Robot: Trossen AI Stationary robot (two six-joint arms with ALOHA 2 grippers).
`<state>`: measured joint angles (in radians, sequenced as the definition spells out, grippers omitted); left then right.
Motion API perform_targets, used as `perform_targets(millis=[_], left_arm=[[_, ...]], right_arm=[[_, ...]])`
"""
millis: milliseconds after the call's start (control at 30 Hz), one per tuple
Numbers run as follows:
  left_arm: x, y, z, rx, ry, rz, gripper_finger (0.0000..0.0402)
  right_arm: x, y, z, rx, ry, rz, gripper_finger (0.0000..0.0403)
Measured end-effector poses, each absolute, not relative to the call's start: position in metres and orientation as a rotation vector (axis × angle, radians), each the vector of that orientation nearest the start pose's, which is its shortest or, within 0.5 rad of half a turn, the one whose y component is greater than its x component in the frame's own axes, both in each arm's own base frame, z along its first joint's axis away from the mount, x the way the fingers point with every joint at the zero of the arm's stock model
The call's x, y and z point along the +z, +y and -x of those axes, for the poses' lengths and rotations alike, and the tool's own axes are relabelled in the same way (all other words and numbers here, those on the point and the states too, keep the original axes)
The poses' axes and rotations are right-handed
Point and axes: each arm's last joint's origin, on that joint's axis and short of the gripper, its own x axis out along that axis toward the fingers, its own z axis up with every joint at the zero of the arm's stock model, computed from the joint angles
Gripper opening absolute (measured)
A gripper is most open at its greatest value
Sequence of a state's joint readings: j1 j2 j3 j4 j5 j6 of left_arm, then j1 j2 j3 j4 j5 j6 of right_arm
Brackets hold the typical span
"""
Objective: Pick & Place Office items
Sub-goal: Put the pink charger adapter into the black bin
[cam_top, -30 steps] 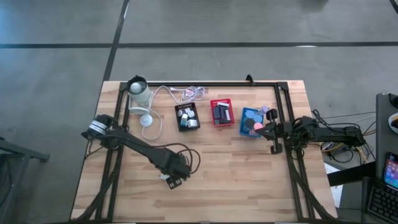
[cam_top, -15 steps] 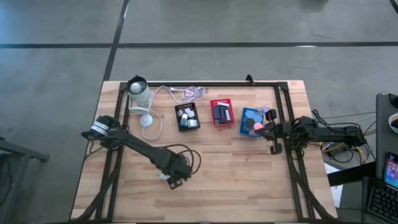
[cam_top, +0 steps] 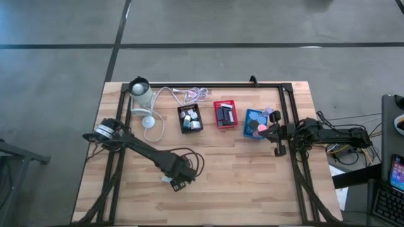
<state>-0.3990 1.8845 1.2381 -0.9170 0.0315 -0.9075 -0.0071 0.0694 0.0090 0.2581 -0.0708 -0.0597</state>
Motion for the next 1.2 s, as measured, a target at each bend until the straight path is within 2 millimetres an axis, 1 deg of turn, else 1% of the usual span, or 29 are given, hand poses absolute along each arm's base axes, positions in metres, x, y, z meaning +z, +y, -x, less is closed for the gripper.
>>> perform_targets(millis=[167,433,500,800,900,1033,1100,1200], left_arm=[[0.158,-0.130,-0.308,0.371,1.542,0.413,0.0254],[0.158,-0.128,-0.308,0.377,1.535,0.397,0.0185],[0.158,-0.128,-0.308,0.373,1.534,0.388,0.0173],[0.162,-0.128,-0.307,0.322,1.552,0.330,0.0170],[0.172,-0.128,-0.308,0.291,1.544,0.312,0.0170],[0.194,-0.129,-0.310,0.222,1.495,0.270,0.0170],[0.209,-0.129,-0.311,0.177,1.437,0.236,0.0170],[0.235,-0.126,-0.307,0.129,1.347,0.189,0.0170]], right_arm=[[0.186,0.001,-0.100,0.057,-0.199,0.071,0.0008],[0.186,0.001,-0.100,0.054,-0.195,0.070,0.0008],[0.185,0.001,-0.100,0.054,-0.192,0.070,0.0008],[0.185,0.001,-0.101,0.054,-0.188,0.070,0.0008],[0.185,0.001,-0.101,0.054,-0.188,0.070,0.0008],[0.185,0.001,-0.101,0.054,-0.188,0.070,0.0008],[0.185,0.001,-0.101,0.054,-0.188,0.070,0.0008],[0.185,0.001,-0.101,0.054,-0.188,0.070,0.0008]])
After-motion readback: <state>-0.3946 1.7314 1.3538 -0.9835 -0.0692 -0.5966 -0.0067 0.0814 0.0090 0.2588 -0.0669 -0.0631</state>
